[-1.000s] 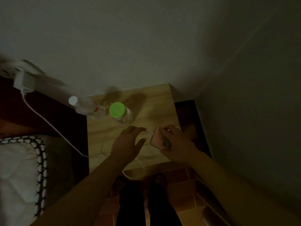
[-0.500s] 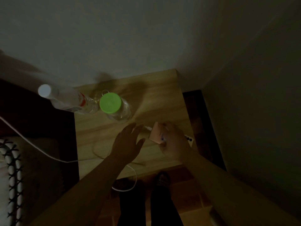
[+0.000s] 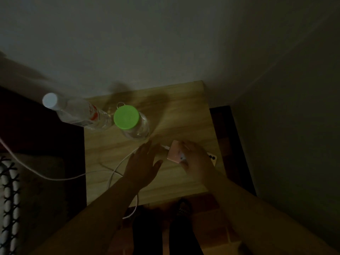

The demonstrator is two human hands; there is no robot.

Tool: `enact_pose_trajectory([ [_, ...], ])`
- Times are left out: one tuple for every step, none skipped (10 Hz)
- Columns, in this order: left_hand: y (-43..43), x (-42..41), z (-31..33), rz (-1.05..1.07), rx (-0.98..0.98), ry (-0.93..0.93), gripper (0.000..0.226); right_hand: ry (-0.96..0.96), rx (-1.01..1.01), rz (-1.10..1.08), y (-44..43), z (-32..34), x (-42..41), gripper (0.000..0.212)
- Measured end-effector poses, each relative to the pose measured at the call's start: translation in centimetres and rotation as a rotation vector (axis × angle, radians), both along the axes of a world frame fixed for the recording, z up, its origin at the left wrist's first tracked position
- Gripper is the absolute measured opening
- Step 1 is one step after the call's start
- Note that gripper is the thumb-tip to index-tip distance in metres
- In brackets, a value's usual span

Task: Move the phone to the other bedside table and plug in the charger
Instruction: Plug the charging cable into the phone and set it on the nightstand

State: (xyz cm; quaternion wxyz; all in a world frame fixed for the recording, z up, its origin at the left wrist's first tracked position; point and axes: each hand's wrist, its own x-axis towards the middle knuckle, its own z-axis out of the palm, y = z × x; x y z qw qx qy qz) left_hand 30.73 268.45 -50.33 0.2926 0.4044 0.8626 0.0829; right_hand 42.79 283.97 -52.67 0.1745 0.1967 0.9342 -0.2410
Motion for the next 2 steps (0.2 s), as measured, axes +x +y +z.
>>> enact_pose_trajectory([
  [0.0, 0.5, 1.7, 0.031, -0.011, -0.01, 0.055, 0.031, -0.061, 0.002, 0.4, 2.0, 0.2, 0.067],
  [0.3, 1.0, 5.0, 0.029, 0.024, 0.002, 0.055, 0.057, -0.107, 0.007, 0.3, 6.0, 0.0, 0.073],
])
